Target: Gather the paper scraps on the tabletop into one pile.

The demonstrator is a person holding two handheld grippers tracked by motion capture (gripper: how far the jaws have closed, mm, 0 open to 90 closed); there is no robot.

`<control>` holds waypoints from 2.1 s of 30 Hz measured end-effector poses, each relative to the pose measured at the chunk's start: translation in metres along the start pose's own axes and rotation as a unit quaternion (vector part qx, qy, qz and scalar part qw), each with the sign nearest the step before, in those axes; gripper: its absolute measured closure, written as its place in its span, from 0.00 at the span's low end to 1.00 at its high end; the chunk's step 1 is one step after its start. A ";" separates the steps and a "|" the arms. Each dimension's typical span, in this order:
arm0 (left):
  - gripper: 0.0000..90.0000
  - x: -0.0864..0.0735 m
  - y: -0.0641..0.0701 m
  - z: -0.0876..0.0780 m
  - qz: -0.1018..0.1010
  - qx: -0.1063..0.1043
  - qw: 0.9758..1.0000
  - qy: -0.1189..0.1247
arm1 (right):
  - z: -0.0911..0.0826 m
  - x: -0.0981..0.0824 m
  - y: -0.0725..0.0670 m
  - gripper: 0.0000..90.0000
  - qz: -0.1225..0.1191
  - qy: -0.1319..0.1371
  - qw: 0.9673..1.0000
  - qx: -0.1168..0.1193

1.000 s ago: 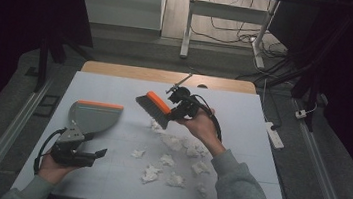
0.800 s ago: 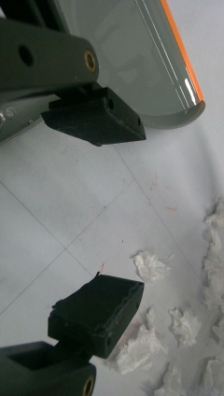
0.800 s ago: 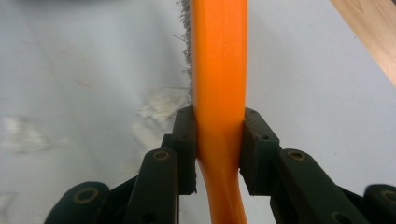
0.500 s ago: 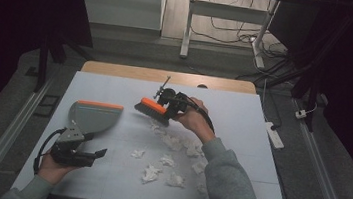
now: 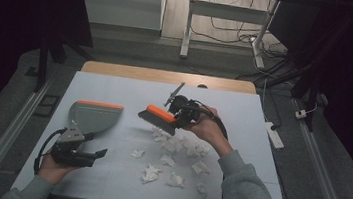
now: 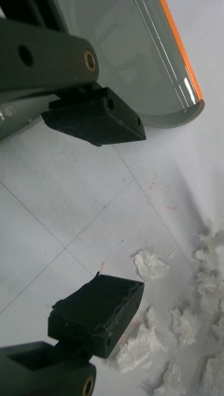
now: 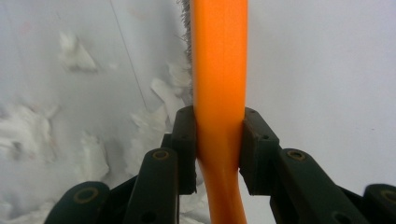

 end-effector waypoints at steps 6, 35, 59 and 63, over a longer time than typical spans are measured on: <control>0.28 0.000 -0.001 0.000 -0.003 0.001 1.000 0.000 | -0.022 0.000 0.003 0.78 0.036 0.052 0.998 0.010; 0.28 -0.002 -0.007 -0.002 -0.012 0.008 1.000 0.005 | 0.044 0.012 -0.081 0.78 0.091 -0.016 0.990 0.110; 0.28 -0.002 -0.006 -0.002 -0.011 0.010 1.000 0.003 | -0.019 -0.039 -0.120 0.78 0.055 0.015 0.986 0.156; 0.28 -0.002 -0.006 -0.001 -0.011 0.010 1.000 0.002 | -0.010 -0.047 -0.139 0.78 0.031 -0.020 0.986 0.163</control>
Point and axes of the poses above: each handheld gripper's, and its own axes: z roughly forward along the jaws, x roughly out of its top, y roughly to its right, the point moved 7 cm from there along z, roughly forward along the jaws, and after that the axes turned 9 degrees about z, right-handed, at the moved point
